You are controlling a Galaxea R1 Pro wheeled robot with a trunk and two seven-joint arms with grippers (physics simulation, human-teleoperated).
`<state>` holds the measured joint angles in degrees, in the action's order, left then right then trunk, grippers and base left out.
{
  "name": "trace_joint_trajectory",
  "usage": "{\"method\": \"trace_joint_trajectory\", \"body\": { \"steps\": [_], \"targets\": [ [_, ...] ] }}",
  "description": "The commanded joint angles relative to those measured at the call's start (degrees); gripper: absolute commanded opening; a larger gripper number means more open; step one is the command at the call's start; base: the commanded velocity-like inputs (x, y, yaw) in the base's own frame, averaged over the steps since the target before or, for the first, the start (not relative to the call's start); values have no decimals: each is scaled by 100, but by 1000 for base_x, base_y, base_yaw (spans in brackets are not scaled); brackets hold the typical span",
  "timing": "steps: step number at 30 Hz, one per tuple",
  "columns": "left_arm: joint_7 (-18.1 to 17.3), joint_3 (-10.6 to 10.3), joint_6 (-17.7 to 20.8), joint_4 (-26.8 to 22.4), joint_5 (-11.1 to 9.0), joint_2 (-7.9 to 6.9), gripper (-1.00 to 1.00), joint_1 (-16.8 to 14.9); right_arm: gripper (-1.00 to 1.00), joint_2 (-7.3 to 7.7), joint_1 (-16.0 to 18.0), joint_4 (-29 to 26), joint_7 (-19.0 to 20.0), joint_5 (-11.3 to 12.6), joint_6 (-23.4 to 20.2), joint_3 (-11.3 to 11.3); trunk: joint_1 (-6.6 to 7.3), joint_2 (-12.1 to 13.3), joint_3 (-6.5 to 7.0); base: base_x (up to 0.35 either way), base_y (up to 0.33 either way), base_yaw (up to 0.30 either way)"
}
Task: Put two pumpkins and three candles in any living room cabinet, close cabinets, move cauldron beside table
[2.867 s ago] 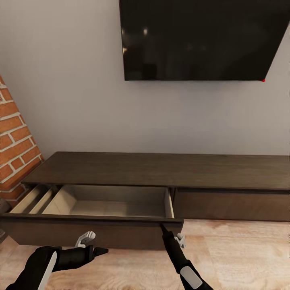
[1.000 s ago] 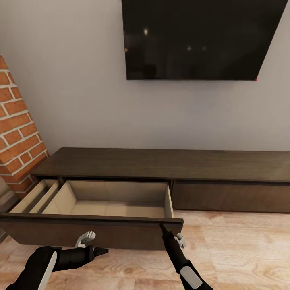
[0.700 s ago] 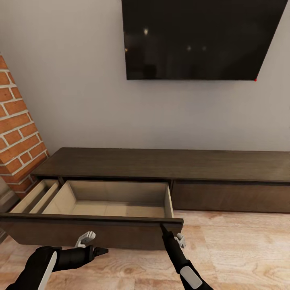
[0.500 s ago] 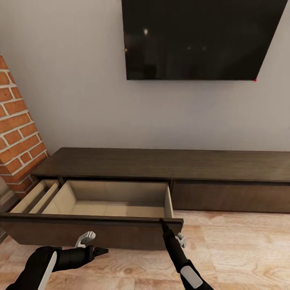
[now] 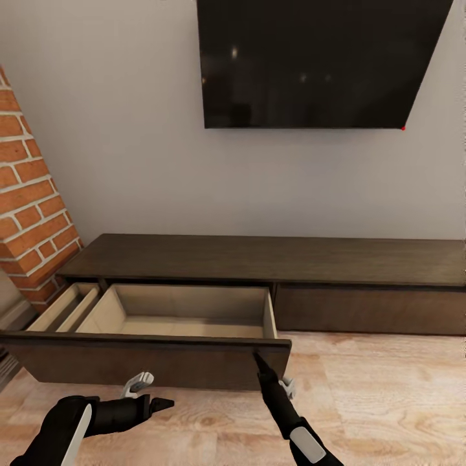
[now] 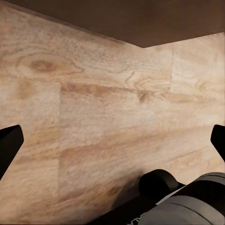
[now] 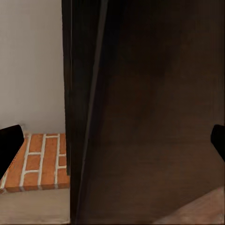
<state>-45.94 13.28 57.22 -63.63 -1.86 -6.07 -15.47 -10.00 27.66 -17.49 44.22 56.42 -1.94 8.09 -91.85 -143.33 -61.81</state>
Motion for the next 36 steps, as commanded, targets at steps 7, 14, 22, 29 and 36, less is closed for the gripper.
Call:
{"method": "trace_joint_trajectory", "body": {
  "steps": [7,14,22,29,36],
  "targets": [
    [-1,5,12,0,-6,1,100,0,100,0,2,-4,-38,-8,-956,6,0,0,0,-55,0,0],
    [10,0,50,0,15,2,100,0,100,0,7,-14,-61,-16,-1468,-2,18,9,155,-2,0,0],
    [30,-15,45,0,28,1,100,0,100,0,13,1,-90,-28,-1844,-1,194,330,299,0,0,0],
    [56,-30,92,2,38,3,100,0,100,0,-217,50,-331,-18,-2331,6,348,611,424,0,0,0],
    [132,-169,221,39,93,-26,100,0,100,0,-431,154,-308,-16,-2405,46,501,892,550,0,0,0]
  ]
}}
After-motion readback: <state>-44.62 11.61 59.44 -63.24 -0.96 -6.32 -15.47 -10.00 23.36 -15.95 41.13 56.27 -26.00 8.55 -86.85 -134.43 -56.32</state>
